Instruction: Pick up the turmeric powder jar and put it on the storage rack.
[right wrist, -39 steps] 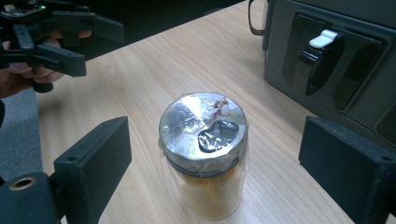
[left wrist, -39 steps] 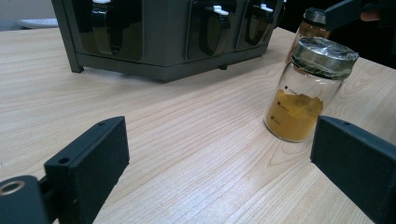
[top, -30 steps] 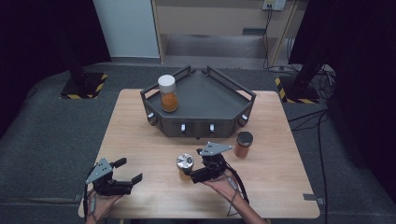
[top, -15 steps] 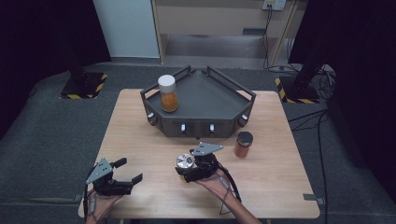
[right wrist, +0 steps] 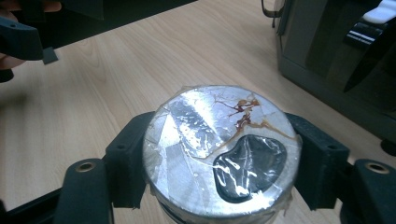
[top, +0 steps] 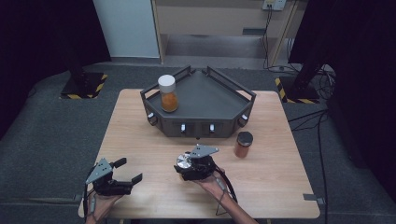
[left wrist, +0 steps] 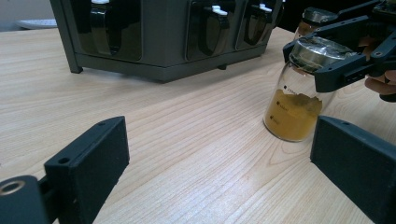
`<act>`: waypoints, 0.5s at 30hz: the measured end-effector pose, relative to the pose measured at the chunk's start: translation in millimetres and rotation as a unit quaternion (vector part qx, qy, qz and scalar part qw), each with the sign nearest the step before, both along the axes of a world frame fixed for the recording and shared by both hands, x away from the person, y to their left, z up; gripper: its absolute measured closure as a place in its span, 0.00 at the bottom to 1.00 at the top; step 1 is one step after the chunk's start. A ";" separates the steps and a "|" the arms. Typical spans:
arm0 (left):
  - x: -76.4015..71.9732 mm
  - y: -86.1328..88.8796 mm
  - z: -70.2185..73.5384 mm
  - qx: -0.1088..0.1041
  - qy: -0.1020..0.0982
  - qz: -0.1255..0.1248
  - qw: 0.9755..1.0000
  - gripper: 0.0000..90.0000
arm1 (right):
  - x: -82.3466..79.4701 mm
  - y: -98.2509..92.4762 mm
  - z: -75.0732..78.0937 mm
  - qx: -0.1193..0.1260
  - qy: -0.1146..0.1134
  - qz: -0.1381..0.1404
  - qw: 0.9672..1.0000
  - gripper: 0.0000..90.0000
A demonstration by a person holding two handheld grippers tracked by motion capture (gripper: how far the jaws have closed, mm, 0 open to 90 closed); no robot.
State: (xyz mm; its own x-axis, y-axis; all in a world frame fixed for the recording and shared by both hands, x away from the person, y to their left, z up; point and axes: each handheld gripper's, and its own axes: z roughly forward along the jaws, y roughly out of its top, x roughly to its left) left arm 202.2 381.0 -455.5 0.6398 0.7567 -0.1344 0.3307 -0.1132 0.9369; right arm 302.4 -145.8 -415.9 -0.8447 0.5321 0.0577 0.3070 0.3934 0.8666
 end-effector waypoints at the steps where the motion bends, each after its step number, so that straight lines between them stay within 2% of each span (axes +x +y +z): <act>1: 0.0 0.0 0.0 0.000 0.000 0.000 1.000 0.04 | 0.0 0.8 1.2 -0.004 -0.002 0.001 1.000 0.36; 4: -0.1 -0.2 0.2 0.001 0.000 0.000 1.000 0.04 | -2.9 1.6 0.7 -0.006 -0.011 0.000 1.000 0.37; 15: 0.3 0.0 -0.1 0.000 0.000 -0.001 1.000 0.04 | 1.0 -0.8 8.6 -0.011 -0.007 0.002 1.000 0.38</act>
